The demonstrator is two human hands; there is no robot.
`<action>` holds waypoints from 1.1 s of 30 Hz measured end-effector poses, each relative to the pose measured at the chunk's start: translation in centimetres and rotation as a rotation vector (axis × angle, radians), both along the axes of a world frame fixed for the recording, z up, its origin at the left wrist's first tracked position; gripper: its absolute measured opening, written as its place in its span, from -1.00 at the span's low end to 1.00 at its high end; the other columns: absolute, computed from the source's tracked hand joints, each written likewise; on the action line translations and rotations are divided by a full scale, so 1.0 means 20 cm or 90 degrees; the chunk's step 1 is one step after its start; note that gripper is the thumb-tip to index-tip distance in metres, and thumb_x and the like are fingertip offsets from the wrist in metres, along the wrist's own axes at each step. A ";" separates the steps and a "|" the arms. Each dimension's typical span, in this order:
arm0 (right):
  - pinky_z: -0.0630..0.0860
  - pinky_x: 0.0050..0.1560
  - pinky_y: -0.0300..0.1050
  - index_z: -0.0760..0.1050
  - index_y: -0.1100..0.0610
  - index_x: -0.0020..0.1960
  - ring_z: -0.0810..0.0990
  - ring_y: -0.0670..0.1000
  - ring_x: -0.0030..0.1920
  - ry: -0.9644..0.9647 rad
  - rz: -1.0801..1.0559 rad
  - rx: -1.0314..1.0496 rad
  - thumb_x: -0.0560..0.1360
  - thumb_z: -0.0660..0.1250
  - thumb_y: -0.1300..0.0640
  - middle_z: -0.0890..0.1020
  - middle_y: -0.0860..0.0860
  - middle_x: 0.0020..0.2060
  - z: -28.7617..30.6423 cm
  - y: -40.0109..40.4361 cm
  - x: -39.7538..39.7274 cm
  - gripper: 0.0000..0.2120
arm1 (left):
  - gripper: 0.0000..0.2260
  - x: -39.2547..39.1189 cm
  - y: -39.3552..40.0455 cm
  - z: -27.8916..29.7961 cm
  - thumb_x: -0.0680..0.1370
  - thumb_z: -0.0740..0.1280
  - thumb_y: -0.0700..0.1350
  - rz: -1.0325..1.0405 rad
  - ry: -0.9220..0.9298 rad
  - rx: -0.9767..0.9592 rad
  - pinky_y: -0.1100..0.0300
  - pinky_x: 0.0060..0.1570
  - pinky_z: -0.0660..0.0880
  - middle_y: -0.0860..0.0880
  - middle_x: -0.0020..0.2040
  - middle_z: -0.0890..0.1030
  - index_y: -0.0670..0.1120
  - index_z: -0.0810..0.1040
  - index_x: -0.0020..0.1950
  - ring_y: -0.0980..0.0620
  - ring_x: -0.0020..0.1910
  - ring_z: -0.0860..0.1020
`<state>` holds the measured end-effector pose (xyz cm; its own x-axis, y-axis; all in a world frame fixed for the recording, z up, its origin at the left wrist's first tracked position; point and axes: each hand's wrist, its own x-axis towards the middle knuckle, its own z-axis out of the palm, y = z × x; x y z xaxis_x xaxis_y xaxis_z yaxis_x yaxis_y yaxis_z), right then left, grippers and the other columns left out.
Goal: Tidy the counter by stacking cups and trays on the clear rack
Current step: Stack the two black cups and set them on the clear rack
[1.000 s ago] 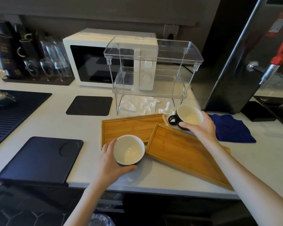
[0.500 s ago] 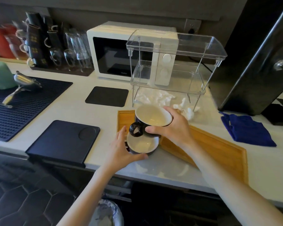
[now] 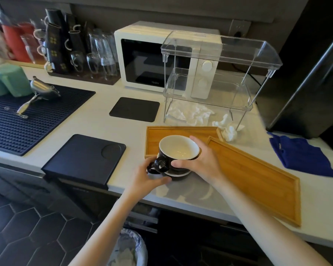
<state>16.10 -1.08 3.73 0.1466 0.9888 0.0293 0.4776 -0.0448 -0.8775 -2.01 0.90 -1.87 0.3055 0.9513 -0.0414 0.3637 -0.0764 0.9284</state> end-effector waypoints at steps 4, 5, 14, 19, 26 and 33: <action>0.40 -0.04 -0.32 0.29 0.06 0.38 0.44 -0.09 0.14 0.023 -0.004 -0.002 -0.06 0.44 -0.30 0.46 -0.15 0.10 -0.02 -0.01 0.00 0.06 | -0.21 0.03 -0.01 0.00 0.12 0.51 0.15 0.016 -0.003 -0.007 0.14 0.18 0.43 0.01 0.20 0.54 0.05 0.34 0.30 0.10 0.18 0.48; 0.40 -0.02 -0.30 0.29 0.06 0.38 0.44 -0.10 0.15 0.027 -0.005 -0.006 -0.05 0.44 -0.30 0.46 -0.15 0.11 -0.03 -0.02 -0.01 0.06 | -0.17 0.03 -0.01 0.00 0.11 0.51 0.17 0.017 -0.005 -0.004 0.04 0.24 0.42 0.00 0.24 0.51 0.08 0.30 0.32 0.06 0.23 0.46; 0.37 0.11 -0.21 0.19 0.02 0.42 0.39 -0.09 0.21 0.040 0.025 -0.054 -0.01 0.39 -0.35 0.42 -0.16 0.18 -0.06 -0.02 -0.01 0.08 | -0.22 0.05 0.02 0.02 0.08 0.53 0.19 0.005 -0.012 0.058 -0.12 0.25 0.43 0.00 0.24 0.49 0.38 0.22 0.20 0.01 0.25 0.45; 0.32 0.35 0.07 0.03 -0.05 0.46 0.30 0.01 0.36 0.029 0.051 -0.102 0.01 0.51 -0.27 0.32 -0.03 0.40 -0.05 -0.03 0.01 0.16 | -0.11 0.05 0.03 0.00 0.05 0.53 0.25 -0.018 -0.036 0.065 -0.13 0.22 0.45 -0.02 0.22 0.51 0.11 0.28 0.31 0.00 0.22 0.47; 0.19 0.35 -0.16 0.06 0.11 0.45 0.26 -0.07 0.34 -0.018 0.106 -0.146 0.16 0.60 0.15 0.33 -0.06 0.30 -0.06 -0.03 0.06 0.03 | -0.08 0.04 0.06 0.01 0.04 0.55 0.22 -0.035 -0.028 0.080 0.10 0.14 0.51 -0.06 0.17 0.55 -0.07 0.33 0.31 0.07 0.15 0.52; 0.40 0.28 0.03 0.36 0.04 0.28 0.47 -0.04 0.23 -0.007 0.065 -0.097 0.02 0.65 0.10 0.53 -0.07 0.20 -0.06 -0.01 0.08 -0.11 | -0.27 0.03 0.09 0.09 0.13 0.60 -0.09 -0.057 0.019 0.098 0.65 -0.19 0.36 0.09 -0.02 0.56 -0.08 0.42 0.24 0.25 -0.08 0.50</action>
